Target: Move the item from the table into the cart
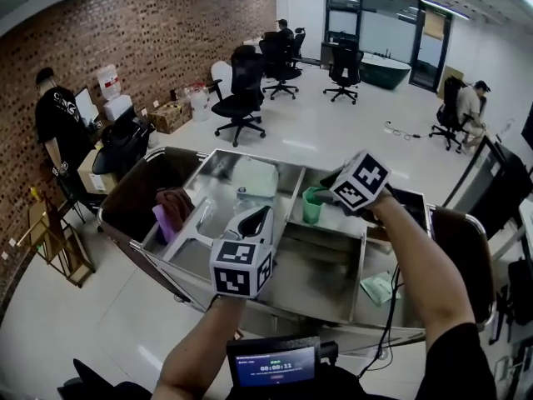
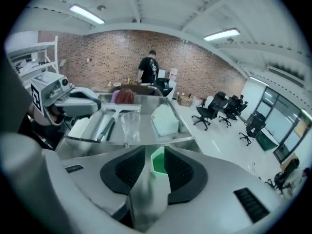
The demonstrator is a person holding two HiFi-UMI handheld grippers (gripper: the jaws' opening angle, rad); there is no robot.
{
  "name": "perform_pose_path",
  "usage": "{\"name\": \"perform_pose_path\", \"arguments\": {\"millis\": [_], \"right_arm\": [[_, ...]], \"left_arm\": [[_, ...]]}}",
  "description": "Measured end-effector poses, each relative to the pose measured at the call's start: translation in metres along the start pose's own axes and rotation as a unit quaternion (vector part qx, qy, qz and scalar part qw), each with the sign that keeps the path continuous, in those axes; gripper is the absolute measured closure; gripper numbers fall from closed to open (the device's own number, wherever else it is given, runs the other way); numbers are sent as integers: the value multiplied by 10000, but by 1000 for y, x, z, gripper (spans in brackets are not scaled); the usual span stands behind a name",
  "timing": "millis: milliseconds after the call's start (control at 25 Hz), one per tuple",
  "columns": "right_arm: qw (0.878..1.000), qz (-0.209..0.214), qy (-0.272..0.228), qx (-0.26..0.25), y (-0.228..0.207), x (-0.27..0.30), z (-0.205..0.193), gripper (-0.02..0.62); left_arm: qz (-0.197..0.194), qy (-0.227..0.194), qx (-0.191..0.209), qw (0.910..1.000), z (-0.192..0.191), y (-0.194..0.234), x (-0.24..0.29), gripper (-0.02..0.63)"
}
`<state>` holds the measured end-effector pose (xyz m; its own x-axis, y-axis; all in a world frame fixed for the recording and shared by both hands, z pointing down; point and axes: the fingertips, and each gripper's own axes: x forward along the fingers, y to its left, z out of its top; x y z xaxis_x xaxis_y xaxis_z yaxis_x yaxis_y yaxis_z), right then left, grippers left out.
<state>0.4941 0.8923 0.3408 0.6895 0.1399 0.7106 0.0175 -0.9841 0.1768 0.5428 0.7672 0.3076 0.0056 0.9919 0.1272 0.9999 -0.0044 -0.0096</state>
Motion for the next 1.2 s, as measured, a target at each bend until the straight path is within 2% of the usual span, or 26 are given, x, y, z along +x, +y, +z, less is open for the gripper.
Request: {"name": "perform_pose_path", "arguments": {"millis": [120,280,360,480,600,720,840,920,1040,1200], "right_arm": [[9940,-531,-867,414,11,-47,8,479],[9687,-1144,-2065,770,48,-108,9,479],[9588,-1423,-2329,789,72,-125,-4,479],[9471,-1897,-2482,741,110,-141,-27,479],[9305,-1989,-2876,1089,146,-157,-45,479],[9195,-2050,-3083,1321,174,-166,-75,479],[9083,-1891,-3379,1586,197,-174,-100,481],[9025,-1806,-3579,1572,212,-184,-106,571],[8969,-1837,-3755,1443,230,-201,-117,588],[8972,-1819,-3842,1196,249,-208,-138,588]], "left_arm": [[-72,-193,134,9997,8,-8,-18,603],[-95,-424,195,9989,7,-9,-46,603],[-107,-484,186,9986,2,-10,-61,603],[-77,-615,397,9973,-2,-13,-89,603],[-74,-587,396,9975,-8,-17,-117,603],[-23,-608,306,9977,-18,-25,-142,603],[119,-707,290,9970,-27,-37,-164,603],[258,-659,295,9971,-32,-44,-173,603],[371,-558,182,9976,-43,-64,-183,603],[480,-522,-12,9975,-67,-90,-196,603]]}}
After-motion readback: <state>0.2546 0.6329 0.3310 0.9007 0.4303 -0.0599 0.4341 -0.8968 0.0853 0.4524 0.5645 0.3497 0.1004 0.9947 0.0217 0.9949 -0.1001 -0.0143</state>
